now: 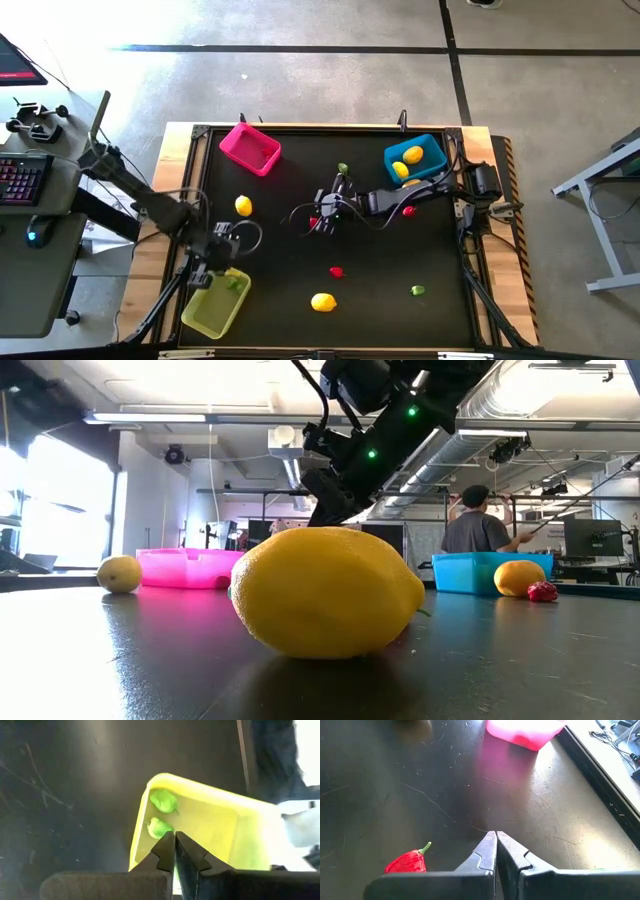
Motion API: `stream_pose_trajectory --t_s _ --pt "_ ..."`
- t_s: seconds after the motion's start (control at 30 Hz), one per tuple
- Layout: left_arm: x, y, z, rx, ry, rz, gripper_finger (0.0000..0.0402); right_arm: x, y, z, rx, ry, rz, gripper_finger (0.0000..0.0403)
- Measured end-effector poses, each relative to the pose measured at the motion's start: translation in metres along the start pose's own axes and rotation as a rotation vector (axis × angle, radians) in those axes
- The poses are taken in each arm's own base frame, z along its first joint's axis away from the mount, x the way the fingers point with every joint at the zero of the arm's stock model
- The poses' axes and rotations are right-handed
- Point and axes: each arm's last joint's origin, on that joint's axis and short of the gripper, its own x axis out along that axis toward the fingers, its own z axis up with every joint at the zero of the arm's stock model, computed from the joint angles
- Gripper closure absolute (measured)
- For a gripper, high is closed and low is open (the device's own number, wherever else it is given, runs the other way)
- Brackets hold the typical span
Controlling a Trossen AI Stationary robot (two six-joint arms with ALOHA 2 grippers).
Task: Sort produce into baskets
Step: Put the green bell pepper into the yellow bin, then put the red bell pepper into the red bin
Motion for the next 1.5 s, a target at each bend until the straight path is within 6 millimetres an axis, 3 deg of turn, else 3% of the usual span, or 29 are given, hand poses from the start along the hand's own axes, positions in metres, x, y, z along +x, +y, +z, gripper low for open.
stream_pose_trajectory --t_s 0.3,0.7,0.9,1.0,1.2,1.5 --pt "0.051 -0.012 -0.021 0.016 -0.117 -0.079 0.0401 0.0 0.0 0.0 -0.002 0.003 0.0 0.0403" --pt "0.062 -0.009 -0.034 -0.012 -0.033 -0.04 0.0397 0.0 0.0 0.0 -0.001 0.003 -0.001 0.0403" --pt "0.047 -0.013 -0.027 0.013 -0.024 0.008 0.0361 0.0 0.0 0.0 -0.001 0.003 -0.001 0.0403" --pt "0.028 -0.01 -0.018 0.02 -0.04 0.153 0.0351 0.0 0.0 0.0 -0.001 0.003 -0.001 0.0403" --pt "0.008 0.015 -0.001 -0.029 -0.041 0.265 0.0394 0.0 0.0 0.0 -0.01 0.003 -0.001 0.0403" --pt "-0.002 0.063 0.004 0.053 0.077 0.312 0.0401 0.0 0.0 0.0 -0.028 0.004 -0.001 0.0403"
